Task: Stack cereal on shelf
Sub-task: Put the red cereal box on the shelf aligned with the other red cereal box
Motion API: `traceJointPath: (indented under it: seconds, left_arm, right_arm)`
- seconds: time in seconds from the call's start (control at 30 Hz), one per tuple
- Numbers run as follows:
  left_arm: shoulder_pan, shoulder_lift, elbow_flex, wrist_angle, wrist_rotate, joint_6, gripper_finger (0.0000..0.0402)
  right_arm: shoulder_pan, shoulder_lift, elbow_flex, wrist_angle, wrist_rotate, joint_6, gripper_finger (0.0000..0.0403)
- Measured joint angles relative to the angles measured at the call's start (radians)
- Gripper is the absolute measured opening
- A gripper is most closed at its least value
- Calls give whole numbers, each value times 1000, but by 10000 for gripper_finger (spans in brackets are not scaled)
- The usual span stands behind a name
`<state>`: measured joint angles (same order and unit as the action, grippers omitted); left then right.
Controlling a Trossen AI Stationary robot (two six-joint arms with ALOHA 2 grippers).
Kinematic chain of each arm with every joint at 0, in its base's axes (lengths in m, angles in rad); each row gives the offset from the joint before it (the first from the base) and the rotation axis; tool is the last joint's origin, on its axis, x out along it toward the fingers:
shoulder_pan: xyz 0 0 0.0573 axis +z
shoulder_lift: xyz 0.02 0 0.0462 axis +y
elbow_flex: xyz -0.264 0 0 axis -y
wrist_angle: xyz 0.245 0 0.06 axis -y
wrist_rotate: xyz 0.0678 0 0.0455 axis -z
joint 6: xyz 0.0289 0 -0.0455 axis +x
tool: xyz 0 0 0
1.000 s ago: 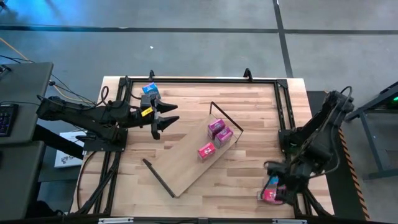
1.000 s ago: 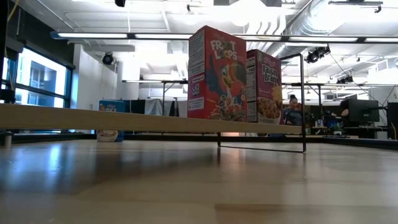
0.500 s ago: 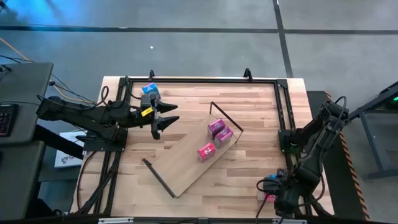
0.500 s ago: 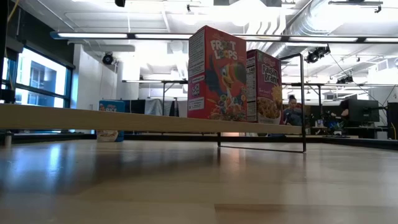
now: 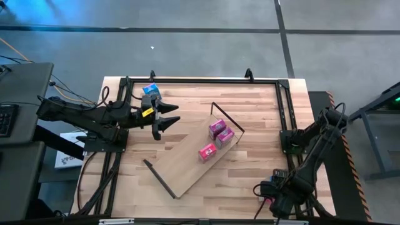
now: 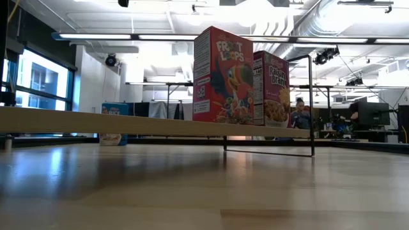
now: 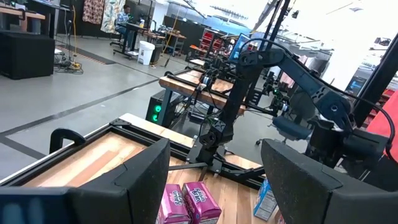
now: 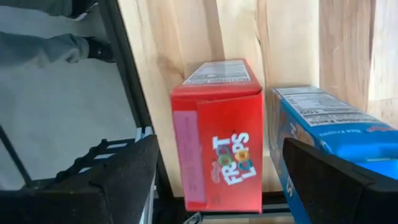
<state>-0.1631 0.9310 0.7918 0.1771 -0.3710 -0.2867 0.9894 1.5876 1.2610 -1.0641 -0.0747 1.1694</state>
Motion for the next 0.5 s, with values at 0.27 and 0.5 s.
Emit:
traceJointPath:
  seconds: [0.27,0.5]
  left_arm:
    - [0,0,0,0,0,0,246]
    - [0,0,0,0,0,0,246]
  right_arm:
    - [2,45,0,-6,33,-28,330]
    - [7,100,0,0,25,-76,330]
